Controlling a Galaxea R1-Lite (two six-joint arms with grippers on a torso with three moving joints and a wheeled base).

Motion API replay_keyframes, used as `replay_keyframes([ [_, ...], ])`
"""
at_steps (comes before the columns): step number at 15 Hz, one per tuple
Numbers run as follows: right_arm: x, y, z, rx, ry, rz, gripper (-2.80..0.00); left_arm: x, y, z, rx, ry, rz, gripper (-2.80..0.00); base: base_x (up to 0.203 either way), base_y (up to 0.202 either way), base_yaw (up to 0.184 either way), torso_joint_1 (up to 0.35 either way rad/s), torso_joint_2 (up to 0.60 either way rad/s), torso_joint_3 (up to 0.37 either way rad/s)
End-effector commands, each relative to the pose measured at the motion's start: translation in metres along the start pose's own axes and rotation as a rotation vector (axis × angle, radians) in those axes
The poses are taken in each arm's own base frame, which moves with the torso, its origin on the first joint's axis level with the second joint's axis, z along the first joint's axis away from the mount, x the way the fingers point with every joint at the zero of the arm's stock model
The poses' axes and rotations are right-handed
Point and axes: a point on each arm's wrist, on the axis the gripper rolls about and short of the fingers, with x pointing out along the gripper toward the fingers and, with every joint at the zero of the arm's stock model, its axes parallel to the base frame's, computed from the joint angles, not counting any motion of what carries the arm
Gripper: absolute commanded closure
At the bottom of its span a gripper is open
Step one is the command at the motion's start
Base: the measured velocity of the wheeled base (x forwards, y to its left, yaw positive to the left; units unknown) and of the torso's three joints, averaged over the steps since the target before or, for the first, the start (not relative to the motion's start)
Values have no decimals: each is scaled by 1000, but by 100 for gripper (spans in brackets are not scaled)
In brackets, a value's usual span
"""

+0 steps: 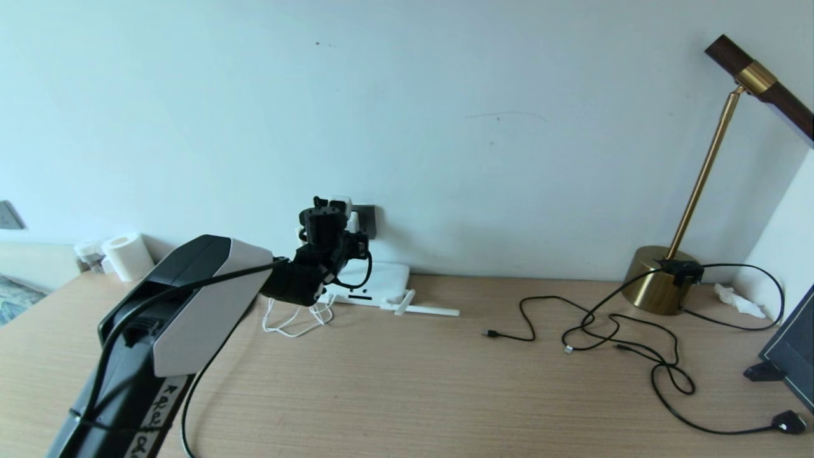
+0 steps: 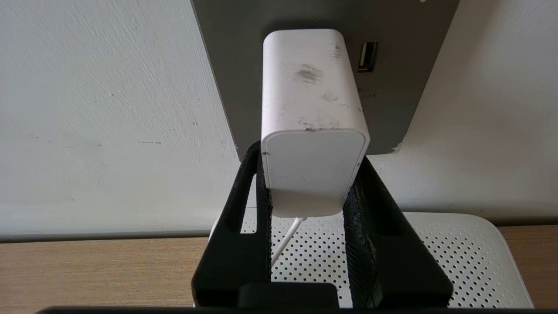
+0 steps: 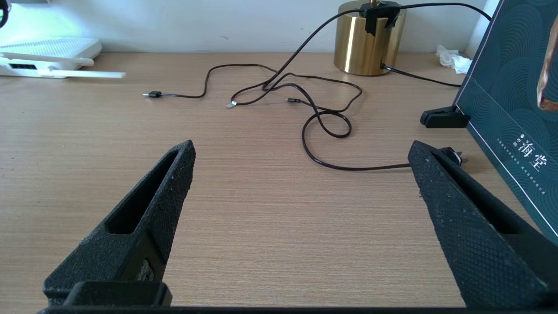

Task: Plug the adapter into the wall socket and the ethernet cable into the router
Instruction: Hand it to the other hand

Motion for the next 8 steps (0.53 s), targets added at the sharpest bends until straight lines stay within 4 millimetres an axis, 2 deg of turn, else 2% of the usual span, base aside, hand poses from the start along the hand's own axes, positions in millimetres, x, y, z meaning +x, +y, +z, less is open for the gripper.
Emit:
replay_keyframes([
  [1,0,0,0,0,0,0,-280,0,-1,0,-1,-4,-3,-280,0,0,0,0,0,0],
  [8,0,0,0,0,0,0,-280,-1,-1,1,-4,-9,-1,-280,0,0,0,0,0,0],
])
